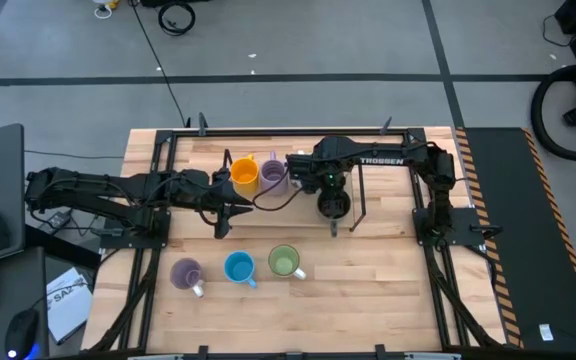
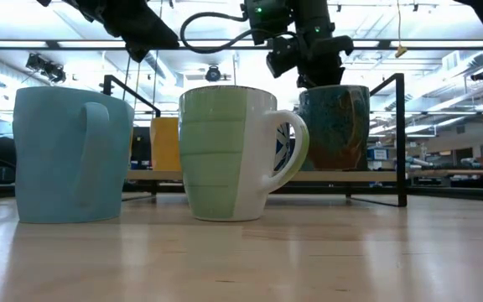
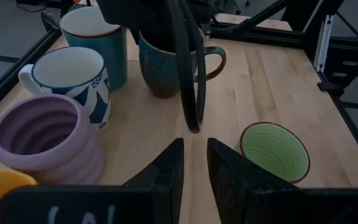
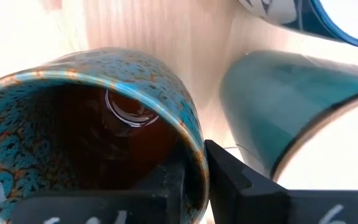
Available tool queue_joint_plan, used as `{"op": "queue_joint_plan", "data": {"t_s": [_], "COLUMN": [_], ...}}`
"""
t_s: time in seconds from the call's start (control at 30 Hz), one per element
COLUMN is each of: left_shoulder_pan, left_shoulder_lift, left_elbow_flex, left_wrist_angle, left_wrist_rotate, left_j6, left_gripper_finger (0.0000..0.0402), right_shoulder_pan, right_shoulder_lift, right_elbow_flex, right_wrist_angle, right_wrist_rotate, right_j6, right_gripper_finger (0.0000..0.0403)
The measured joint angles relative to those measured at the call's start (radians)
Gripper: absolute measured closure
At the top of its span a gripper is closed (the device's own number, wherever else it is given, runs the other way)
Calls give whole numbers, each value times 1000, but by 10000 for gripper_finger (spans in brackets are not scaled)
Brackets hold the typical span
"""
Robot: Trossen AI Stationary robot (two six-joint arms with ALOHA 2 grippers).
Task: Place coffee mugs
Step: Put the blue-brown mug on the shelf
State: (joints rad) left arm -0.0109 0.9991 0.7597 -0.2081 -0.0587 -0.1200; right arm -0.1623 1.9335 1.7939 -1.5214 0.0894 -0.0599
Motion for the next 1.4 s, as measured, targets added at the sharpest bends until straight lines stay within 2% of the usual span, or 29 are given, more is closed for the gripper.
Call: {"op": "queue_joint_plan", "data": {"t_s": [0.2,0.53,0.93,1.4], "left_shoulder_pan": [0,0,0,0], "left_shoulder_lift": [0,0,0,0], "left_elbow_flex": [0,0,0,0], "left_wrist_angle": [0,1,15,24], "left_wrist_rotate": [0,0,0,0], "left_j6": [0,0,-1,-1], "left_gripper_finger": [324,324,324,324], "right_shoulder_pan": [-12,-11,-9,16], "right_shoulder_lift": [0,0,0,-26], "right_elbow_flex": [0,0,0,16], "right_wrist_angle": [-19,-31,-49,-52], "right_wrist_rotate": [15,19,41,46], "right_j6": [0,-29,-14,5], "right_gripper_finger": [327,315,258,256]}}
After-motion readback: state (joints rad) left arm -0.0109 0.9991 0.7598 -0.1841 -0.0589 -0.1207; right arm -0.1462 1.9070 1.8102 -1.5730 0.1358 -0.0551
